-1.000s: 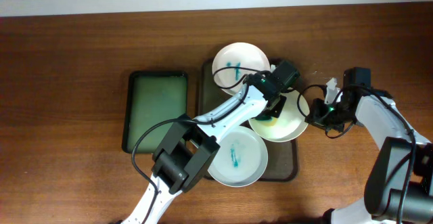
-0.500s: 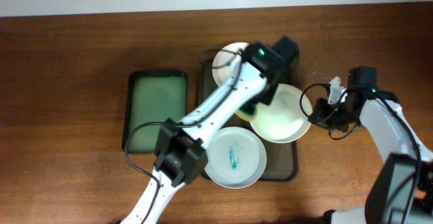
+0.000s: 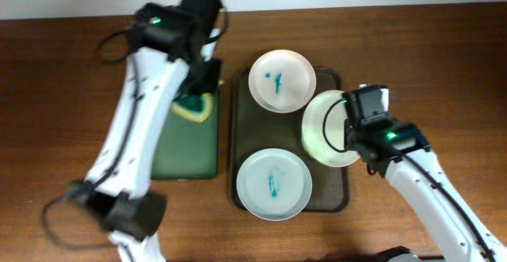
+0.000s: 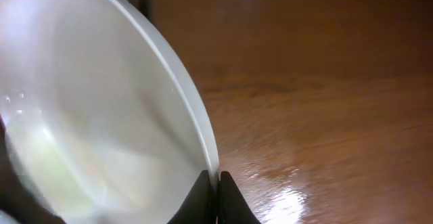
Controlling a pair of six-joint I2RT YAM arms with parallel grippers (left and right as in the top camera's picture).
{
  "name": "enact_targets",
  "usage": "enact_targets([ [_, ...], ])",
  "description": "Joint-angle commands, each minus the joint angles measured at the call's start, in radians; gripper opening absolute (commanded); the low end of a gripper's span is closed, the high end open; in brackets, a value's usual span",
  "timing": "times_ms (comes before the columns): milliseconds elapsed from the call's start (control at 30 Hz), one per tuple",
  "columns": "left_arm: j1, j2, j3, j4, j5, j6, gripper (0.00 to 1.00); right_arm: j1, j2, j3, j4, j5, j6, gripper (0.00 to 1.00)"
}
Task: Clean dirty plates on tray and stack at the side
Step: 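Return the sponge to the water tray with left gripper, then carry the cleaned plate with right gripper to the table's right side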
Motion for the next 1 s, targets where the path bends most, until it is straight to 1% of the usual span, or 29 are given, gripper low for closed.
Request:
enact_targets([
  [0, 0.082, -0.134, -0.349, 0.166, 0.032, -0.010, 0.00, 0.103, -0.017, 0.021, 0.072, 0.215, -0.062, 0.04],
  [33, 0.108, -0.163, -0.434, 0.231, 0.065, -0.010, 0.00, 0.126, -0.017, 0.021, 0.085, 0.230, -0.070, 0.04],
  [100, 0.177, -0.211, -0.649, 0.409, 0.142, -0.008, 0.00, 0.166, -0.017, 0.021, 0.090, 0.266, -0.070, 0.04],
  [167, 0.218, -0.213, -0.856, 0.605, 0.151, -0.009, 0.00, 0.196, -0.017, 0.021, 0.090, 0.303, -0.070, 0.04],
  [233, 0.224, -0.213, -1.007, 0.761, 0.154, -0.010, 0.00, 0.218, -0.017, 0.029, 0.084, 0.335, -0.070, 0.04],
  [300, 0.224, -0.213, -1.088, 0.858, 0.154, -0.010, 0.00, 0.245, -0.017, 0.045, 0.066, 0.356, -0.070, 0.04],
  [400, 0.224, -0.213, -1.102, 0.944, 0.153, -0.010, 0.00, 0.277, -0.017, 0.068, 0.056, 0.363, -0.070, 0.04],
  [433, 0.224, -0.213, -1.102, 0.968, 0.153, -0.010, 0.03, 0.282, -0.017, 0.074, 0.056, 0.363, -0.070, 0.04],
  [500, 0.224, -0.213, -1.102, 0.980, 0.153, -0.010, 0.16, 0.283, -0.017, 0.077, 0.051, 0.362, -0.070, 0.04],
  [533, 0.224, -0.213, -1.102, 0.978, 0.153, -0.010, 0.27, 0.288, -0.017, 0.077, 0.044, 0.363, -0.071, 0.04],
  [567, 0.224, -0.213, -1.102, 0.976, 0.153, -0.010, 0.45, 0.290, -0.017, 0.078, 0.041, 0.363, -0.071, 0.04],
  [600, 0.224, -0.214, -1.102, 0.974, 0.154, -0.010, 0.76, 0.290, -0.017, 0.080, 0.039, 0.362, -0.087, 0.04],
  [667, 0.224, -0.226, -1.086, 0.946, 0.188, -0.010, 0.89, 0.307, -0.017, 0.090, 0.037, 0.377, -0.149, 0.04],
  [733, 0.224, -0.269, -1.051, 0.924, 0.245, -0.010, 0.99, 0.351, -0.018, 0.100, 0.037, 0.431, -0.150, 0.04],
  [833, 0.224, -0.341, -1.036, 0.904, 0.243, -0.010, 1.00, 0.438, -0.022, 0.104, 0.037, 0.519, -0.150, 0.04],
  [967, 0.224, -0.351, -1.036, 0.903, 0.242, -0.010, 1.00, 0.523, -0.022, 0.104, 0.044, 0.675, -0.150, 0.04],
])
